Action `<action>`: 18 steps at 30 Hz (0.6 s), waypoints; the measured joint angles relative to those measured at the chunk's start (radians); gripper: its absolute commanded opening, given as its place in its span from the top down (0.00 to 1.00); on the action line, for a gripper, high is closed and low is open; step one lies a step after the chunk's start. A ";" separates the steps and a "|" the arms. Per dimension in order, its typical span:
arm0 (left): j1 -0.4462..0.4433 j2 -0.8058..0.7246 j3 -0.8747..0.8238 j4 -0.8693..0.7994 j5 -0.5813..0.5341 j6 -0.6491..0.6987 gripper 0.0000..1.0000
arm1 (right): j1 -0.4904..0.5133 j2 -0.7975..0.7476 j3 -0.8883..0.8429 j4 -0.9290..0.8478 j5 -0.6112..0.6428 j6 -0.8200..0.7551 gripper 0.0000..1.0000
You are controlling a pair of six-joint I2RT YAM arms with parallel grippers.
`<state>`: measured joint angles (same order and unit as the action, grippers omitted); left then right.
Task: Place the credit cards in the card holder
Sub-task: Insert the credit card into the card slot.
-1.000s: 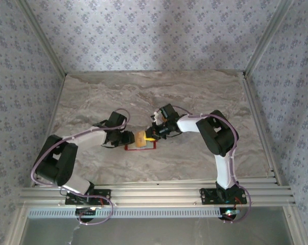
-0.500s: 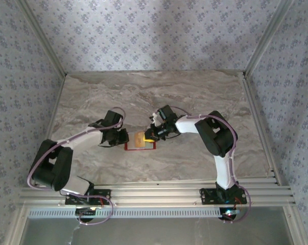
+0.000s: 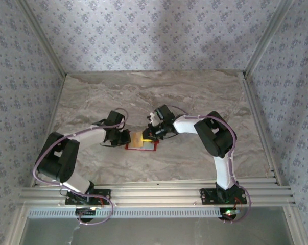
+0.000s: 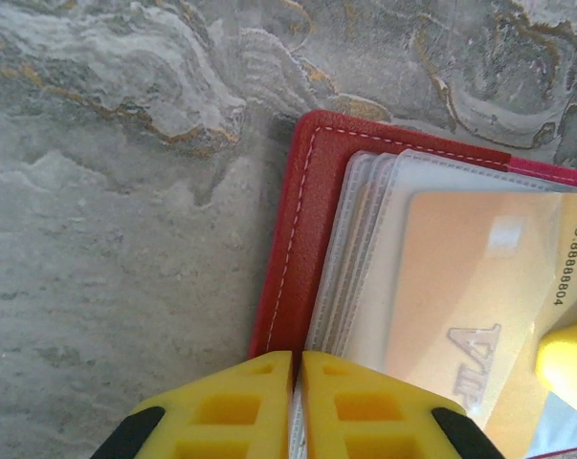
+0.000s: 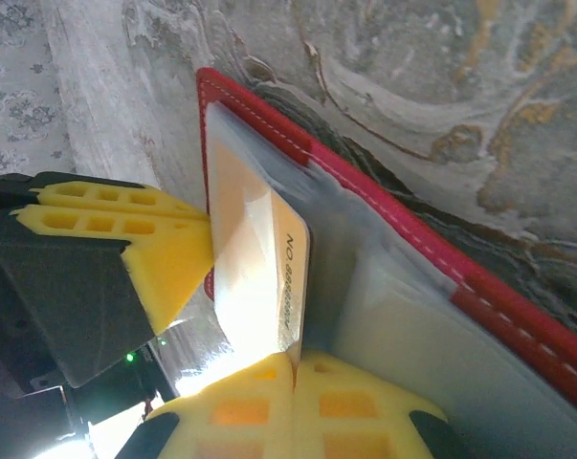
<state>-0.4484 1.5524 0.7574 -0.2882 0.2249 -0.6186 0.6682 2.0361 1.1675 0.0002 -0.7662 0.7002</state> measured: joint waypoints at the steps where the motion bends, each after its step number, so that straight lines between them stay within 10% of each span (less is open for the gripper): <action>1: -0.002 0.001 0.000 0.003 0.000 -0.001 0.89 | 0.003 0.001 0.009 -0.009 0.004 0.001 1.00; 18: -0.006 -0.006 -0.009 0.014 -0.013 -0.011 0.87 | 0.031 0.031 0.063 -0.022 0.057 0.036 0.95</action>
<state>-0.4545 1.5459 0.7486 -0.2741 0.2123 -0.6300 0.6991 2.0666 1.2308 -0.0216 -0.7094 0.7364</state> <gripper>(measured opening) 0.131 0.069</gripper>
